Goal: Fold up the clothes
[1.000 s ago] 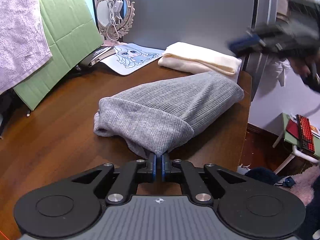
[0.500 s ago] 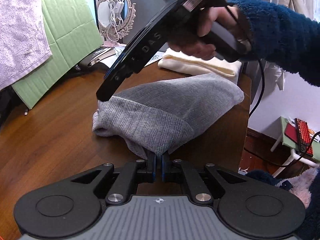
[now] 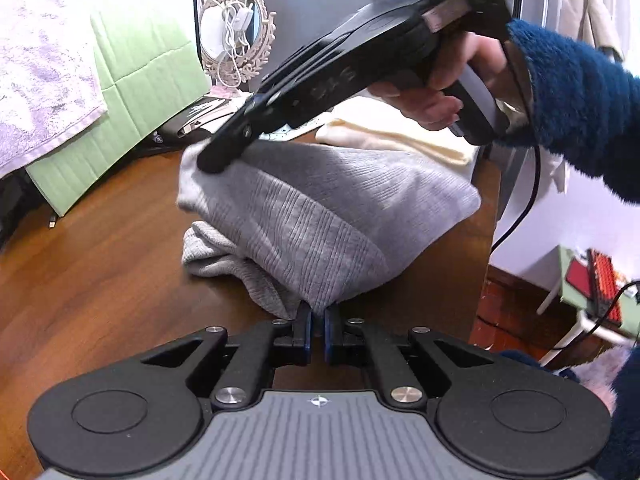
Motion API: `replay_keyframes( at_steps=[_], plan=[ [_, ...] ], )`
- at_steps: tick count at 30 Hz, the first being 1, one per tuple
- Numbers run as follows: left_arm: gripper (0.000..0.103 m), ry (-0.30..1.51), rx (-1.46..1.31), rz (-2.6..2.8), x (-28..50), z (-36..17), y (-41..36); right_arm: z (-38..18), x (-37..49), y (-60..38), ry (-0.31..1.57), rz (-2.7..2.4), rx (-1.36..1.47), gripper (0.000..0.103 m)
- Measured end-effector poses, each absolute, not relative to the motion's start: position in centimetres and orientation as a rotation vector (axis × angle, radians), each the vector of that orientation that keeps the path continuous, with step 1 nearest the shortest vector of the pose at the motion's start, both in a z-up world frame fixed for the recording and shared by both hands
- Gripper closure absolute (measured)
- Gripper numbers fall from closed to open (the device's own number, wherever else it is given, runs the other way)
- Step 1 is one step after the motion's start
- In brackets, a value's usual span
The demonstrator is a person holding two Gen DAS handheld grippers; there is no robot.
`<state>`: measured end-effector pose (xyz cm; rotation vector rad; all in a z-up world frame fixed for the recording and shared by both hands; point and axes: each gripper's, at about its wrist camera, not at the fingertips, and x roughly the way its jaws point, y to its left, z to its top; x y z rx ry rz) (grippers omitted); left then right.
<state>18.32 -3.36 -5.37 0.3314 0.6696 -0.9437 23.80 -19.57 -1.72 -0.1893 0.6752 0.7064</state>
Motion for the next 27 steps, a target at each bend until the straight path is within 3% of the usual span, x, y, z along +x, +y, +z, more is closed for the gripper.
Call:
replay_keyframes(
  at_steps=[2, 4, 14, 16, 20, 21, 22, 27],
  plan=[
    [0.086, 0.655, 0.345, -0.939, 18.3, -5.6, -3.3, -1.3, 23.7, -19.6, 0.657, 0.704, -0.194, 0.091],
    [0.068, 0.636, 0.382, -0.920, 18.0, -5.9, -3.3, -1.3, 24.0, -19.7, 0.660, 0.690, -0.194, 0.091],
    [0.068, 0.524, 0.489, -1.020, 17.5, -7.1, -3.6, -1.3, 25.2, -20.3, 0.664, 0.712, -0.110, 0.091],
    [0.074, 0.534, 0.498, -1.022, 17.8, -7.6, -3.7, -1.3, 25.5, -20.3, 0.670, 0.709, -0.106, 0.091],
    [0.076, 0.537, 0.506, -1.030, 18.0, -7.8, -3.9, -1.5, 26.1, -20.6, 0.682, 0.703, -0.073, 0.091],
    [0.091, 0.548, 0.510, -1.028, 18.0, -7.8, -3.9, -1.6, 26.3, -20.8, 0.685, 0.702, -0.062, 0.091],
    [0.099, 0.567, 0.509, -1.022, 18.1, -7.6, -3.9, -1.7, 26.4, -20.9, 0.688, 0.700, -0.051, 0.091],
    [0.099, 0.671, 0.445, -1.052, 18.1, -6.0, -3.5, -3.0, 27.5, -20.2, 0.729, 0.677, -0.067, 0.091]
  ],
)
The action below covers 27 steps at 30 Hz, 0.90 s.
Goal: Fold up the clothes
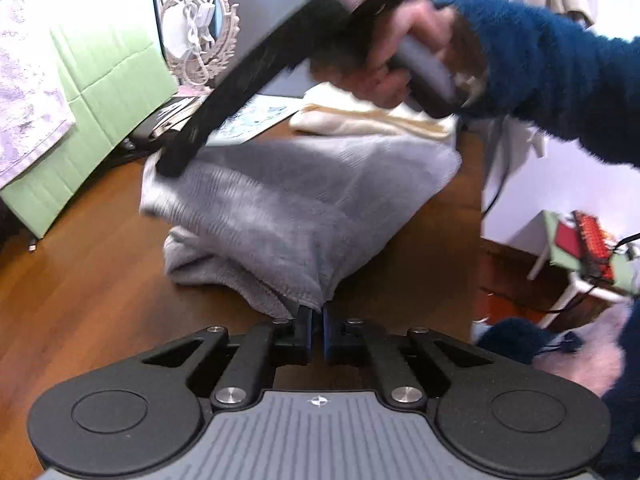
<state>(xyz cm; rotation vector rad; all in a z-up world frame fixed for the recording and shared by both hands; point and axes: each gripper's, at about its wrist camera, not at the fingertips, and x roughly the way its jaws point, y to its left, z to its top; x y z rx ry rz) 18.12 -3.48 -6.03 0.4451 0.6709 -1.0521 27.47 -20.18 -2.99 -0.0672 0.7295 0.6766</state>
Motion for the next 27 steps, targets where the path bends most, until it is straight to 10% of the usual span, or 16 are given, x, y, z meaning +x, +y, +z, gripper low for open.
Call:
replay_keyframes(
  at_steps=[7, 11, 18, 23, 25, 27],
  plan=[
    [0.100, 0.760, 0.347, -1.074, 18.8, -5.7, -2.6, -7.2, 30.2, -19.5, 0.855, 0.651, -0.043, 0.085],
    [0.100, 0.740, 0.346, -1.053, 19.0, -6.0, -2.5, -5.8, 29.8, -21.5, 0.806, 0.614, 0.038, 0.061],
    [0.067, 0.613, 0.483, -1.021, 17.1, -6.4, -3.7, -1.8, 23.8, -26.6, 0.670, 0.562, 0.123, 0.049],
    [0.069, 0.556, 0.567, -0.997, 16.7, -7.3, -5.0, -1.2, 17.1, -30.0, 0.604, 0.481, 0.186, 0.042],
    [0.096, 0.568, 0.542, -0.982, 17.4, -7.1, -5.0, -1.4, 14.3, -31.1, 0.591, 0.434, 0.184, 0.042],
    [0.098, 0.585, 0.501, -0.982, 18.1, -6.7, -4.6, -1.7, 11.5, -31.9, 0.575, 0.385, 0.154, 0.042]
  ],
)
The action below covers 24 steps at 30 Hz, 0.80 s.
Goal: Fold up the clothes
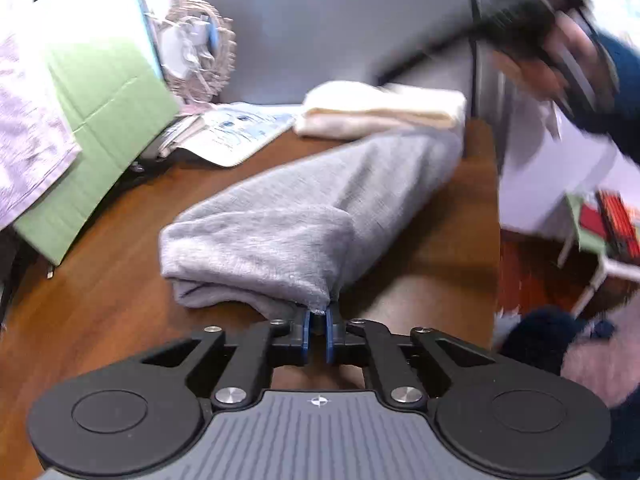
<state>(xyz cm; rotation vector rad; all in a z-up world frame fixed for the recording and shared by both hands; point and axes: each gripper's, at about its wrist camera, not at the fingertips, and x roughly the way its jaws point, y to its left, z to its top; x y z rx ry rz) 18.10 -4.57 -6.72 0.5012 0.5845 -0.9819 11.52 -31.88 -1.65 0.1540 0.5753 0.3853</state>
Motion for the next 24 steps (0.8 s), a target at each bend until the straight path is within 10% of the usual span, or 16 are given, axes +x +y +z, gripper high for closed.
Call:
replay_keyframes(
  at_steps=[11, 13, 15, 24],
  plan=[
    [0.100, 0.635, 0.366, -0.985, 19.2, -4.9, -3.0, -6.4, 4.0, -32.9, 0.647, 0.292, -0.021, 0.043],
    [0.100, 0.636, 0.375, -0.980, 19.0, -5.0, -3.1, -6.9, 4.4, -32.5, 0.634, 0.310, -0.024, 0.053],
    [0.100, 0.636, 0.376, -0.972, 19.0, -5.0, -3.1, -7.2, 4.9, -32.2, 0.617, 0.333, -0.024, 0.095],
    [0.100, 0.665, 0.325, -0.915, 20.3, -5.8, -1.2, -9.0, 3.9, -31.7, 0.659, 0.371, 0.077, 0.100]
  ],
)
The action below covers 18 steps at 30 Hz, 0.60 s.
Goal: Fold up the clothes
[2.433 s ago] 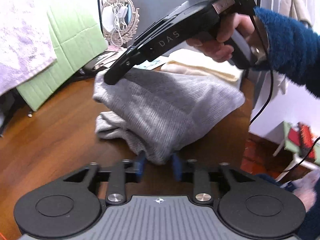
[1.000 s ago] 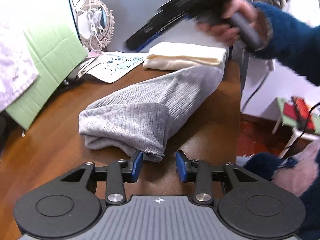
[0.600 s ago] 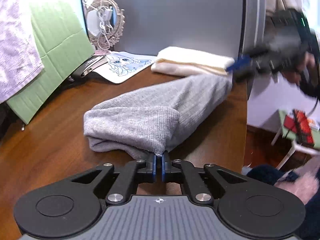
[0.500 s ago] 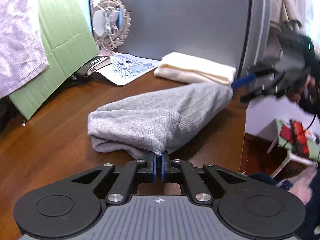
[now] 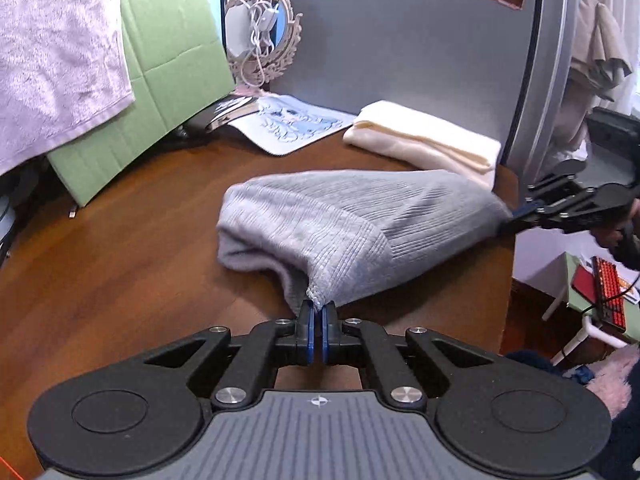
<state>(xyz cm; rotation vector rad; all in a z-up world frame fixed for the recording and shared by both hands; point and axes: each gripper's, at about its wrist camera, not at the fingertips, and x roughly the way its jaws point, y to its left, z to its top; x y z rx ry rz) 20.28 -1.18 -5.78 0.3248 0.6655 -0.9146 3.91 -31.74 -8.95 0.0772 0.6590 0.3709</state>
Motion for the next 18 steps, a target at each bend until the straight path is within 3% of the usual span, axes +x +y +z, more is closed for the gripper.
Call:
replay_keyframes(
  at_steps=[11, 15, 17, 18],
  plan=[
    [0.100, 0.680, 0.304, -0.869, 22.3, -6.0, -0.7, -7.8, 2.9, -30.6, 0.652, 0.443, 0.087, 0.097],
    [0.100, 0.678, 0.296, -0.818, 23.4, -6.1, -0.6, -6.6, 3.6, -31.6, 0.620, 0.374, 0.045, 0.079],
    [0.100, 0.676, 0.294, -0.788, 24.2, -6.0, -0.5, -6.8, 4.6, -32.5, 0.630, 0.378, 0.133, 0.079],
    [0.100, 0.674, 0.296, -0.778, 24.5, -6.0, -0.4, -6.9, 5.1, -33.0, 0.636, 0.385, 0.190, 0.073]
  ],
)
